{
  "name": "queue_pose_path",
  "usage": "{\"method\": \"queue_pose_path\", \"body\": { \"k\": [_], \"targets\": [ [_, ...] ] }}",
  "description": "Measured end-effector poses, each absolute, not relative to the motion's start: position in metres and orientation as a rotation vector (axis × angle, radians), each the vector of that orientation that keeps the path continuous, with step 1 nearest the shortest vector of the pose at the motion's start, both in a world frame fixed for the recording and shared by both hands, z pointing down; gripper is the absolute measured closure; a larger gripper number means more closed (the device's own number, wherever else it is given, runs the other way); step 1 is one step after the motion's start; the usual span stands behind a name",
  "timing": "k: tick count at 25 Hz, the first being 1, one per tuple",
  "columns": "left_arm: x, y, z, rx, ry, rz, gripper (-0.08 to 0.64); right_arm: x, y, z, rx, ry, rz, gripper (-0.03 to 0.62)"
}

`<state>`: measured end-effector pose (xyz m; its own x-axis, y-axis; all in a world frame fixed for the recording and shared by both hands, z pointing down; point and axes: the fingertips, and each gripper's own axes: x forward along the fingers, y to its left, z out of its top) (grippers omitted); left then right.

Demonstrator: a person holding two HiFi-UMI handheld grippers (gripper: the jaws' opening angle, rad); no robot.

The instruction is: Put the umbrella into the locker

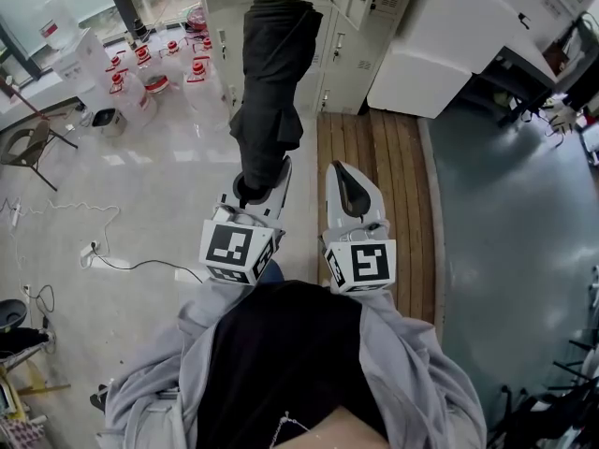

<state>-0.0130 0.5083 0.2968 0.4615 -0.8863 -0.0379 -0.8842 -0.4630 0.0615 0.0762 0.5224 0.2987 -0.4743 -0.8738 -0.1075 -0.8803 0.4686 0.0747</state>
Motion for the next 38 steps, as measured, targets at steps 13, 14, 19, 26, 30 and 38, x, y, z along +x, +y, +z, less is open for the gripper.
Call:
{"method": "queue_pose_path", "body": {
  "k": [13,14,19,26,30,38],
  "targets": [
    [-0.020,0.431,0.306,2.683,-1.558,-0.115,0.445,0.073,0.444,0.307,-1.629,2.606,0.179,0.589],
    [-0.021,0.420,0.306,2.685,-1.554,-0.115,0.445,0.070,0.433,0.306,-1.628,2.610,0.184,0.589],
    [-0.034,0.360,0.306,2.691,-1.531,-0.113,0.445,0.057,0.371,0.304,-1.645,2.621,0.194,0.589],
    [-0.054,0.284,0.308,2.679,-1.446,-0.107,0.445,0.038,0.298,0.303,-1.706,2.600,0.162,0.589],
    [-0.060,0.243,0.307,2.700,-1.408,-0.098,0.445,0.033,0.259,0.302,-1.744,2.580,0.156,0.589],
    [-0.071,0.182,0.316,2.707,-1.357,-0.094,0.445,0.023,0.201,0.310,-1.790,2.565,0.150,0.589]
  ]
}}
